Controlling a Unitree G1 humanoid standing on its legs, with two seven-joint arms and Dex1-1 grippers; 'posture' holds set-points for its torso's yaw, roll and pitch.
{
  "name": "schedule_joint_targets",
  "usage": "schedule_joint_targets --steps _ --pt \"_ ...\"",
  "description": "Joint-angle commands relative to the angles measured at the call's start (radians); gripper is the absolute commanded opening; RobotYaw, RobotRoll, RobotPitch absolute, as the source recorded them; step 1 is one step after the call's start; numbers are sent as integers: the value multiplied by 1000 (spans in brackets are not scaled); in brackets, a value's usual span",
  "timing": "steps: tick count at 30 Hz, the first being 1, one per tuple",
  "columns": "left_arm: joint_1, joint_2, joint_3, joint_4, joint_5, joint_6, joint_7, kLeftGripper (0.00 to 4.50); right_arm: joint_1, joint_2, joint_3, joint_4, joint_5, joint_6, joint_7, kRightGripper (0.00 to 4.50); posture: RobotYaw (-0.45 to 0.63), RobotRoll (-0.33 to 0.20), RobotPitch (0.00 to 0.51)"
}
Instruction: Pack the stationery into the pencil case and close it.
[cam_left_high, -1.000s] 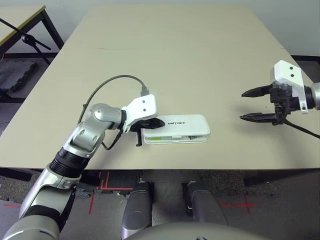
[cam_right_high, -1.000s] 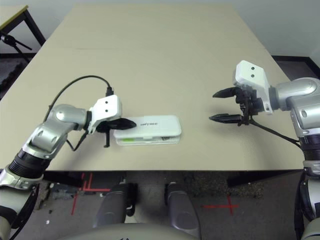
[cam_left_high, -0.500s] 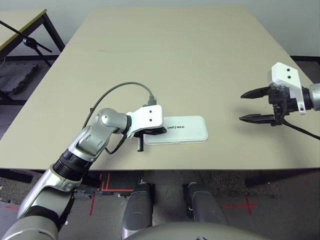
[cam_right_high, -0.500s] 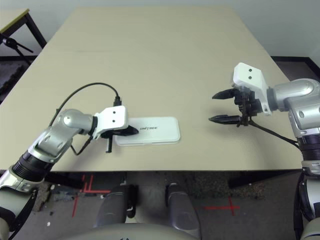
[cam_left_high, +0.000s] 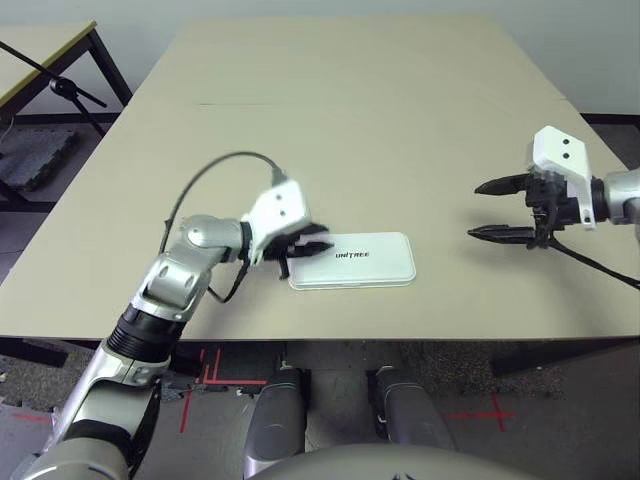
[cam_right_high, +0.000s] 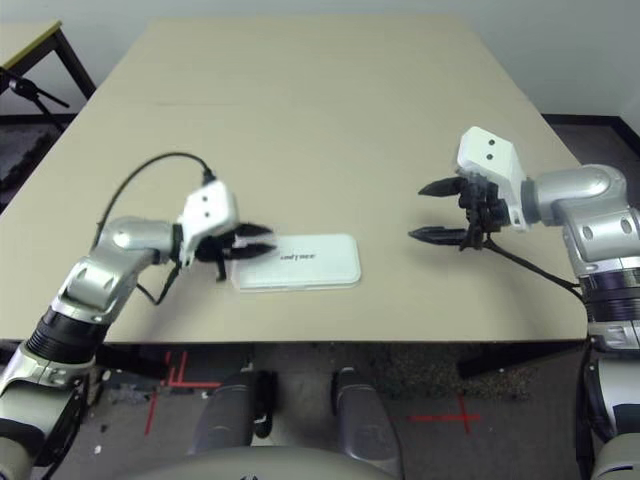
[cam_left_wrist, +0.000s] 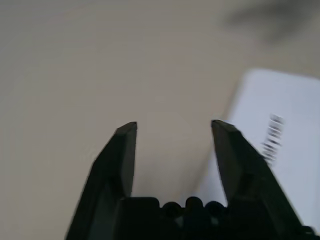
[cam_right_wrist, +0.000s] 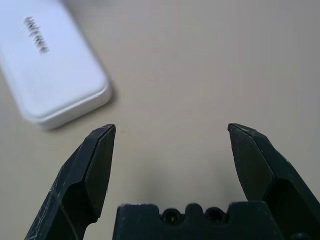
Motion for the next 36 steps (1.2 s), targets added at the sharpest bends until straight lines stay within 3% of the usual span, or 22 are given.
schedule_joint_targets --steps 1,3,9,17,24,36 --pt "26 -15 154 69 -26 -27 141 4112 50 76 -108 59 44 -76 -125 4500 18 0 125" --pt "38 -12 206 120 -9 -59 206 4470 55 127 -158 103 43 -141 -215 4500 21 0 127" --pt "-12 12 339 447 90 -303 498 4470 -1 253 -284 329 7 -319 -587 4500 36 0 127" --pt "-123 48 434 811 75 -562 651 4470 -67 274 -343 618 -58 -545 -954 4500 34 0 118" --pt "-184 55 432 940 75 -675 673 4470 -111 270 -327 719 -76 -610 -1016 4500 24 0 135" --pt "-214 56 400 996 83 -709 671 4470 -111 279 -305 718 -74 -615 -992 4500 -1 0 144"
